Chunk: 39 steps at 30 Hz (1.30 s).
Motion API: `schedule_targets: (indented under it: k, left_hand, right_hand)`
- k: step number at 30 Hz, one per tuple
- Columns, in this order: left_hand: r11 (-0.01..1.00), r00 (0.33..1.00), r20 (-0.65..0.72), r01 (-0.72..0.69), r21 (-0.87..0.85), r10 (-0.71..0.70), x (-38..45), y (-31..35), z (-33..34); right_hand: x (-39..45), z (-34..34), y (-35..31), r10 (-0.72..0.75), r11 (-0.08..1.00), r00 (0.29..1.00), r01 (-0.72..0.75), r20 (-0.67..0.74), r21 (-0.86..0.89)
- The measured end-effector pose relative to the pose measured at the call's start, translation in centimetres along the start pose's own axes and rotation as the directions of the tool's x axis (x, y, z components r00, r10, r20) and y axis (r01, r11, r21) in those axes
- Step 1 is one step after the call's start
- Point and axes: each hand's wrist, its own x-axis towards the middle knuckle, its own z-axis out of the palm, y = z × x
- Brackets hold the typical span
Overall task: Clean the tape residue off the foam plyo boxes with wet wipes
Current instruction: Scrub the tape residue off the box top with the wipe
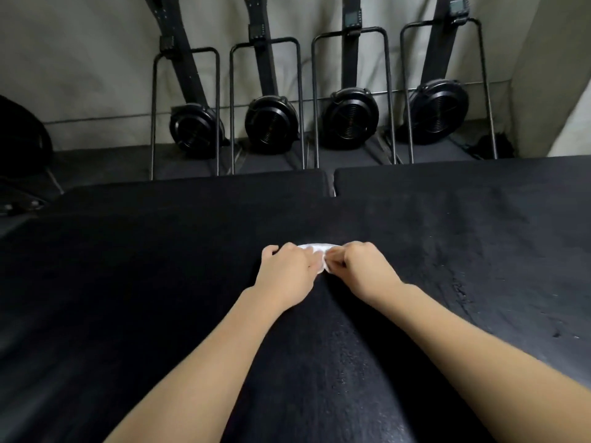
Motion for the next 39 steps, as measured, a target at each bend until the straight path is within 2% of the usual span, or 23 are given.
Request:
schedule_targets:
  k: [2,4,7,10,13,15,18,19,20,22,26,30,33,36,39]
  left_hand:
    - [0.998,0.999,-0.010,-0.031,0.057,0.031,0.0,0.1,-0.3]
    - [0.992,0.990,-0.094,-0.101,0.081,0.108,-2.6,1.0,-1.1]
    - [0.964,0.957,-0.148,-0.260,-0.053,0.250,-8.0,2.0,-1.1]
    - [0.944,0.936,-0.189,-0.317,-0.086,0.297,-9.4,1.5,-0.3]
    - [0.960,0.947,-0.171,-0.279,-0.028,0.271,-4.8,0.9,-0.2]
    - [0.973,0.954,-0.197,-0.230,0.007,0.227,-0.9,0.4,0.2]
    - [0.992,0.982,-0.146,-0.126,-0.012,0.123,2.7,0.3,0.1]
    - [0.994,0.972,-0.207,-0.109,0.014,0.110,3.0,0.6,0.1]
    - [0.993,0.961,-0.253,-0.106,0.052,0.115,2.8,1.1,-0.2]
    - [0.987,0.962,-0.219,-0.155,0.051,0.163,1.3,2.3,-0.2]
    - [0.952,0.961,-0.153,-0.256,-0.165,0.232,-2.9,5.6,0.8]
    - [0.901,0.926,-0.135,-0.374,-0.220,0.352,-4.2,9.9,1.8]
    - [0.923,0.930,-0.154,-0.355,-0.145,0.334,-1.7,11.8,2.2]
    - [0.954,0.957,-0.056,-0.288,-0.086,0.284,1.7,12.1,1.8]
    - [0.973,0.975,-0.032,-0.223,-0.057,0.222,6.5,11.8,1.1]
  right_hand:
    - [0.2,0.0,0.0,0.002,1.000,1.000,-0.002,-0.003,-0.006]
    - [-2.4,-0.6,-0.3,-0.045,0.999,0.999,0.045,0.011,-0.024]
    - [-8.8,-2.3,-0.8,-0.151,0.987,0.984,0.155,0.092,-0.041]
    - [-11.3,-2.7,-0.9,-0.234,0.972,0.972,0.234,0.034,-0.008]
    - [-6.6,-1.6,0.2,-0.141,0.989,0.985,0.145,0.102,-0.035]
    - [-2.2,-0.5,1.6,-0.087,0.993,0.995,0.091,0.051,-0.074]
    - [1.8,0.0,2.2,0.005,0.995,1.000,-0.003,0.016,-0.096]
    - [2.1,-0.1,2.2,0.020,0.994,1.000,-0.017,0.023,-0.110]
    - [1.8,-0.4,2.1,0.021,0.993,0.999,-0.018,0.028,-0.116]
    - [-0.5,-1.3,2.1,-0.027,0.992,0.999,0.031,0.037,-0.119]
    - [-8.1,-3.9,3.8,-0.054,0.988,0.993,0.068,0.106,-0.136]
    - [-13.4,-6.7,6.1,-0.062,0.985,0.996,0.070,0.059,-0.156]
    - [-12.3,-7.1,7.9,-0.084,0.989,0.996,0.086,0.021,-0.124]
    - [-8.7,-6.7,9.6,-0.056,0.988,0.998,0.054,-0.008,-0.145]
    - [-3.5,-6.5,12.3,-0.038,0.982,0.999,0.034,-0.016,-0.188]
